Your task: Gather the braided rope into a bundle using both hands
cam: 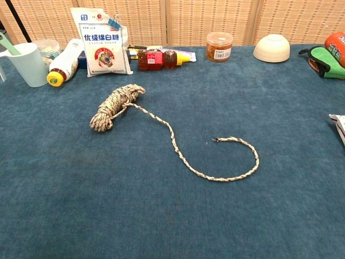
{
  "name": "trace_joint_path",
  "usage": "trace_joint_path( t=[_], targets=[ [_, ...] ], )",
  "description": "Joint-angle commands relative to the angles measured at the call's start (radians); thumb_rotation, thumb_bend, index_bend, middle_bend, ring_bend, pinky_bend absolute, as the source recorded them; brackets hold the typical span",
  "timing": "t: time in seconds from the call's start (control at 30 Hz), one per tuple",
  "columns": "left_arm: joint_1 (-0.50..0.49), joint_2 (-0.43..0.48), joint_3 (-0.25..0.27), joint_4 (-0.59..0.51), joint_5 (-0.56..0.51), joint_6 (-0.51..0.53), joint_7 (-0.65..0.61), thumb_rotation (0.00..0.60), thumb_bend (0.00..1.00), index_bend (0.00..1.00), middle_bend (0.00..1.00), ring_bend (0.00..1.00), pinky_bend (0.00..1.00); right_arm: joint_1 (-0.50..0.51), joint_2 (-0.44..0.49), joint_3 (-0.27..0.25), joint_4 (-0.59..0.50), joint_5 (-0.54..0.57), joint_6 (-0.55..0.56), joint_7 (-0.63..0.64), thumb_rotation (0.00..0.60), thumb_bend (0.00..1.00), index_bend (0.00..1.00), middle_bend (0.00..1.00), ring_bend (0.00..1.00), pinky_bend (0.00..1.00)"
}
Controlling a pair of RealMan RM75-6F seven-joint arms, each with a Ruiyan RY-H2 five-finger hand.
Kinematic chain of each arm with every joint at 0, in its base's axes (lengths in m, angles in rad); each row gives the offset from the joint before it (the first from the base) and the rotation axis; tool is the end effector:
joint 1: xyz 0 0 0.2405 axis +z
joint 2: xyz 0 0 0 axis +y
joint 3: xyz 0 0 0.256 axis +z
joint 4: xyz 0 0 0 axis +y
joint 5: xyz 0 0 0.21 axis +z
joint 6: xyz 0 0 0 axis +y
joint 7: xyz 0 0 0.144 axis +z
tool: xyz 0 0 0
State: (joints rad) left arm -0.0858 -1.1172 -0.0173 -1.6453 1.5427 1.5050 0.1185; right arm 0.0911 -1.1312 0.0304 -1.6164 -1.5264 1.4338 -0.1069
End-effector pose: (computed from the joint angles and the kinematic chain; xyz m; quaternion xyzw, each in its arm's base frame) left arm -0.3002 0.1738 0.1526 -0.6260 -0.3545 -0.3679 0.5891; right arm -0.3088 -0.1783 0.1438 0.6347 -0.3717 0.3486 0.5810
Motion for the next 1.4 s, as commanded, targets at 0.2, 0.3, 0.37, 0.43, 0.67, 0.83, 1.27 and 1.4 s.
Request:
trace_joint_path(
  t=[0.2,0.3,0.37,0.43,0.67,0.83,1.27,1.4],
  targets=[
    [0.003,-0.005,-0.002,0.01,0.031,0.03,-0.036,0.6,0.1,0.0,0.0,0.0,0.0,0.017,-0.016,-0.011,-0.008,-0.019,-0.027,0.005,0.6,0.0,0.0,0.0,0.0,0.0],
    [0.004,-0.003,-0.009,0.01,0.023,0.036,-0.046,0.6,0.1,0.0,0.0,0.0,0.0,0.048,-0.028,-0.023,-0.029,-0.049,-0.074,0.009,0.6,0.0,0.0,0.0,0.0,0.0],
    [0.004,-0.003,-0.015,0.012,0.01,0.033,-0.041,0.6,0.1,0.0,0.0,0.0,0.0,0.082,-0.035,-0.027,-0.05,-0.071,-0.119,-0.007,0.6,0.0,0.0,0.0,0.0,0.0],
    [0.002,-0.004,-0.018,0.01,-0.003,0.025,-0.038,0.6,0.1,0.0,0.0,0.0,0.0,0.118,-0.042,-0.033,-0.081,-0.093,-0.17,-0.002,0.6,0.0,0.02,0.0,0.0,0.0],
    [-0.008,-0.012,-0.034,0.008,-0.047,-0.005,-0.017,0.6,0.1,0.0,0.0,0.0,0.0,0.24,-0.113,-0.012,-0.143,-0.136,-0.306,0.039,0.6,0.0,0.21,0.0,0.0,0.0],
    [-0.019,-0.022,-0.04,0.01,-0.078,-0.035,0.002,0.6,0.1,0.0,0.0,0.0,0.0,0.29,-0.205,0.035,-0.159,-0.059,-0.366,-0.008,0.6,0.05,0.27,0.0,0.0,0.0],
    [-0.033,-0.031,-0.048,0.013,-0.109,-0.064,0.018,0.6,0.1,0.0,0.0,0.0,0.0,0.363,-0.399,0.052,-0.067,0.108,-0.457,-0.177,0.6,0.41,0.33,0.0,0.0,0.0],
    [-0.034,-0.031,-0.05,0.014,-0.119,-0.069,0.019,0.6,0.1,0.0,0.0,0.0,0.0,0.373,-0.431,0.046,-0.041,0.124,-0.463,-0.182,0.6,0.42,0.34,0.0,0.0,0.0]
  ],
)
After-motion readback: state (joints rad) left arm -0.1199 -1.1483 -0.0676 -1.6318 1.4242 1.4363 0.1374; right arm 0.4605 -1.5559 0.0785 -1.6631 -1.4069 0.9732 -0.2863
